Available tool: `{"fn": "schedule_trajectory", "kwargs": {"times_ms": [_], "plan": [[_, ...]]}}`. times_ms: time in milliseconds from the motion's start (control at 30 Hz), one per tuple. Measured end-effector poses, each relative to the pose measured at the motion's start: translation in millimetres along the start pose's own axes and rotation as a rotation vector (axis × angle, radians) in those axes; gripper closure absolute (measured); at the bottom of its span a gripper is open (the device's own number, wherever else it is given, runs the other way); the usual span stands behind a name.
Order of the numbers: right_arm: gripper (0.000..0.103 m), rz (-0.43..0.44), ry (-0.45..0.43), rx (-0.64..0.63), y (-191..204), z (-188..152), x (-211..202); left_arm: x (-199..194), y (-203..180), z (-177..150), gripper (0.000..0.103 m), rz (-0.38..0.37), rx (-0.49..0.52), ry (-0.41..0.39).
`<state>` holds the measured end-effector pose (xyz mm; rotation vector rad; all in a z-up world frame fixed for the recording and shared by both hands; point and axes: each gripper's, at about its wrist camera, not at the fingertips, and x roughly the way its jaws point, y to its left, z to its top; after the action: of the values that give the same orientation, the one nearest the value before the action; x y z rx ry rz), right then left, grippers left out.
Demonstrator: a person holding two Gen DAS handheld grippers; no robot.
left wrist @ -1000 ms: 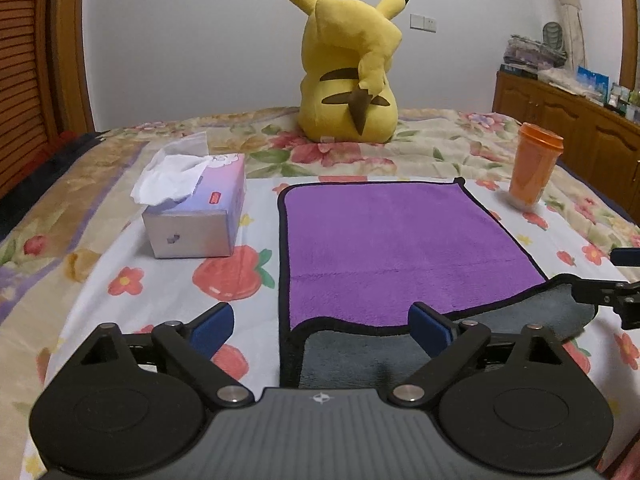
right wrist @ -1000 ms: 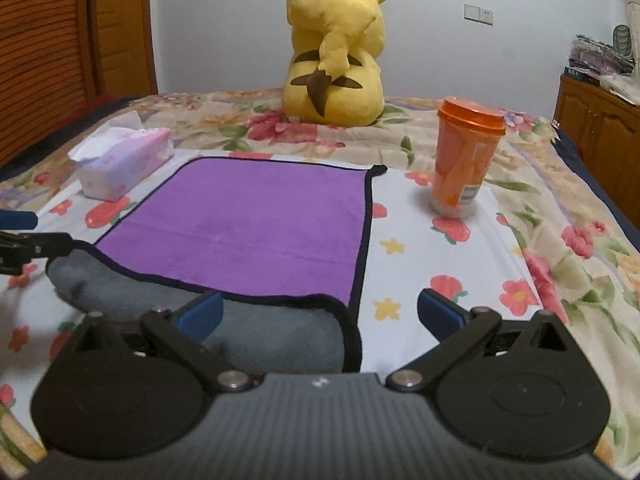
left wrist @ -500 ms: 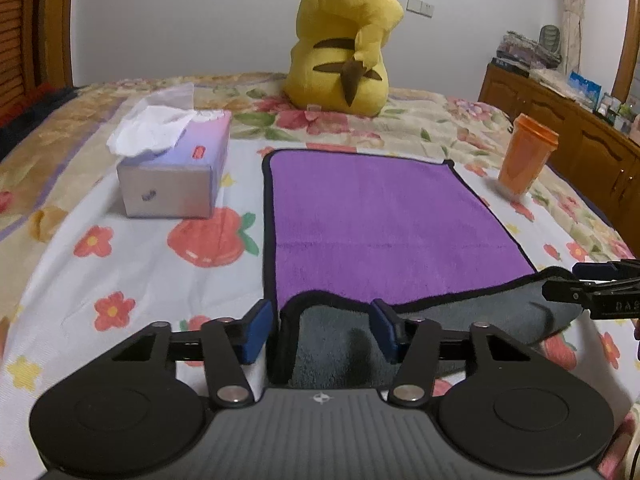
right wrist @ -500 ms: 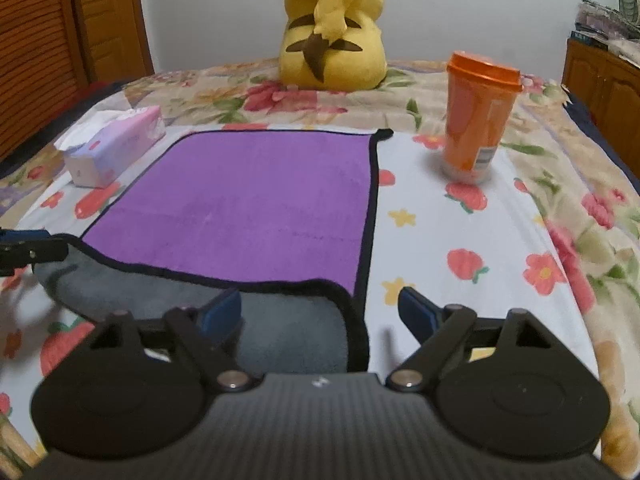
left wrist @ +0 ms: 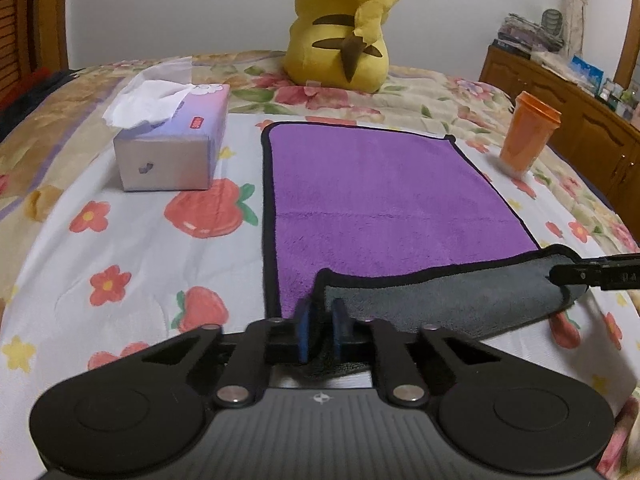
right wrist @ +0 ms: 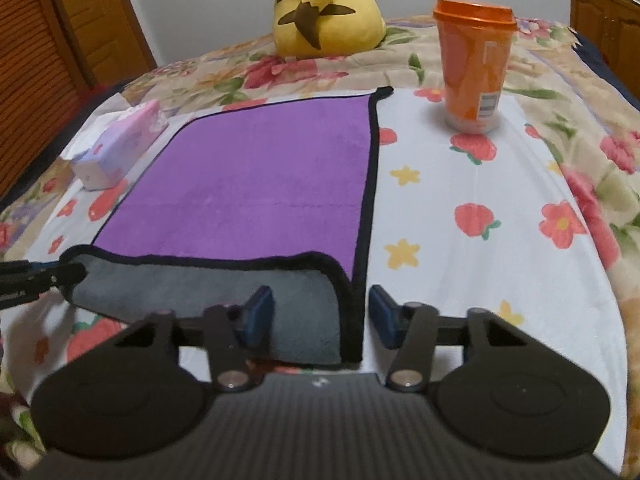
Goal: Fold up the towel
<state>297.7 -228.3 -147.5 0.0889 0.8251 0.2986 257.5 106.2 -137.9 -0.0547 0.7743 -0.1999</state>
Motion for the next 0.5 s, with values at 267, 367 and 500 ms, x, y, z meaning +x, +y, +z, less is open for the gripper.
{"fn": "schedule_trajectory", "kwargs": {"times_ms": [267, 367, 500], "plan": [[0.083, -0.025, 0.032, -0.068, 3.2, 0.2, 0.8, -1.4, -2.1, 0.4, 0.094, 0.004, 0.022, -0.012], [0.094, -0.028, 0.034, -0.091, 3.4, -0.3, -0.4, -2.8, -4.4, 2.6, 0.094, 0.004, 0.032, -0.023], [0.096, -0.025, 0.034, -0.122, 5.0, 0.6, -2.4, -5.4, -7.0, 4.5, 0.095, 0.003, 0.040, -0.038]]}}
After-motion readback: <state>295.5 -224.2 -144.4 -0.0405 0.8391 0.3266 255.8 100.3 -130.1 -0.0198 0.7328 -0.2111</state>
